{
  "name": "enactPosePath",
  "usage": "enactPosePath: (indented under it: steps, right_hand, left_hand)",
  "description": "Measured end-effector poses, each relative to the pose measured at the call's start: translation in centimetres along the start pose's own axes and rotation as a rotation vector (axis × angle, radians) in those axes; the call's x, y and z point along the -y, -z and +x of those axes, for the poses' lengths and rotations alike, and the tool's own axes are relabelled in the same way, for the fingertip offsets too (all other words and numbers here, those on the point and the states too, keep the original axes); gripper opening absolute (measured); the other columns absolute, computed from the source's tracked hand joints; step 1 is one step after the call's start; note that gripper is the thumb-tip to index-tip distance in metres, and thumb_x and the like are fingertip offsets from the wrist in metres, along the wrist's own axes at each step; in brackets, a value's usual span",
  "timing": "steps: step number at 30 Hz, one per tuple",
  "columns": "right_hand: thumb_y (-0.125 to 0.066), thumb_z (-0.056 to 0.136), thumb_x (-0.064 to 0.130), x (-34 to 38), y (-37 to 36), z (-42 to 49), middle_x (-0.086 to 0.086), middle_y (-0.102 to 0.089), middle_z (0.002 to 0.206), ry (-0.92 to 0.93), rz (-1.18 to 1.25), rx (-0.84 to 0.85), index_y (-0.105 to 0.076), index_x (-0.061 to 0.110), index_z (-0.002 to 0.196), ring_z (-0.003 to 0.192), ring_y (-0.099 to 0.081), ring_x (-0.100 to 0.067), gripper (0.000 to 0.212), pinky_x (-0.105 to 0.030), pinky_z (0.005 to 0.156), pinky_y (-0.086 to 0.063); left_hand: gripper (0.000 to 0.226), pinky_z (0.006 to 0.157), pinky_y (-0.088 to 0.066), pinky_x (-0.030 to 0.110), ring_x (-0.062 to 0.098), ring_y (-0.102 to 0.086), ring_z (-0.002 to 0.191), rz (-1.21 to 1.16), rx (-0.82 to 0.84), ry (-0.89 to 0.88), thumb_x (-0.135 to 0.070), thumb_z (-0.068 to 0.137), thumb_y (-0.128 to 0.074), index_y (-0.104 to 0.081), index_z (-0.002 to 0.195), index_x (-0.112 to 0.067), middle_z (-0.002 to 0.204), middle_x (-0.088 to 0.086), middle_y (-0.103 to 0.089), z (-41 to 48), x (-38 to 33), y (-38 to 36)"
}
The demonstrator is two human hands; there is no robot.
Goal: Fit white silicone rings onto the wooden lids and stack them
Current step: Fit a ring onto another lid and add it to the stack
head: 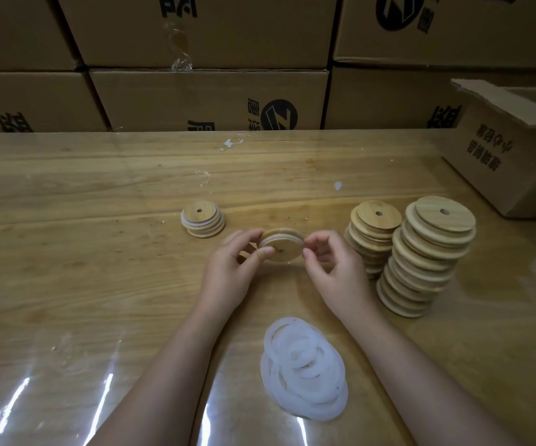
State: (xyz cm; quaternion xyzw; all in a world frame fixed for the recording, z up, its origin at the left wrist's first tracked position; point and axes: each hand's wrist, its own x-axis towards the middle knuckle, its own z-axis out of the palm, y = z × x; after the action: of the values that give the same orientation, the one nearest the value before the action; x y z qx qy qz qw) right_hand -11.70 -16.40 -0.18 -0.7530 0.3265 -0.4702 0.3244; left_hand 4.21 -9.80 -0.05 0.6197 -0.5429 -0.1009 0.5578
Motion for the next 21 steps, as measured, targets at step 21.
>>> enactPosePath:
  steps: [21]
  right_hand:
    - [-0.063, 0.082, 0.005, 0.8, 0.1, 0.0, -0.008, -0.052, 0.086, 0.239, -0.139, 0.109, -0.071, 0.009, 0.092, 0.077, -0.055, -0.022, 0.013, -0.039, 0.067, -0.051]
  left_hand:
    - [0.027, 0.076, -0.039, 0.022, 0.019, -0.052, 0.082, 0.334, 0.106, -0.270, -0.018, 0.082, -0.067, -0.069, 0.109, -0.016, 0.087, -0.005, -0.047, -0.6, -1.3, -0.2]
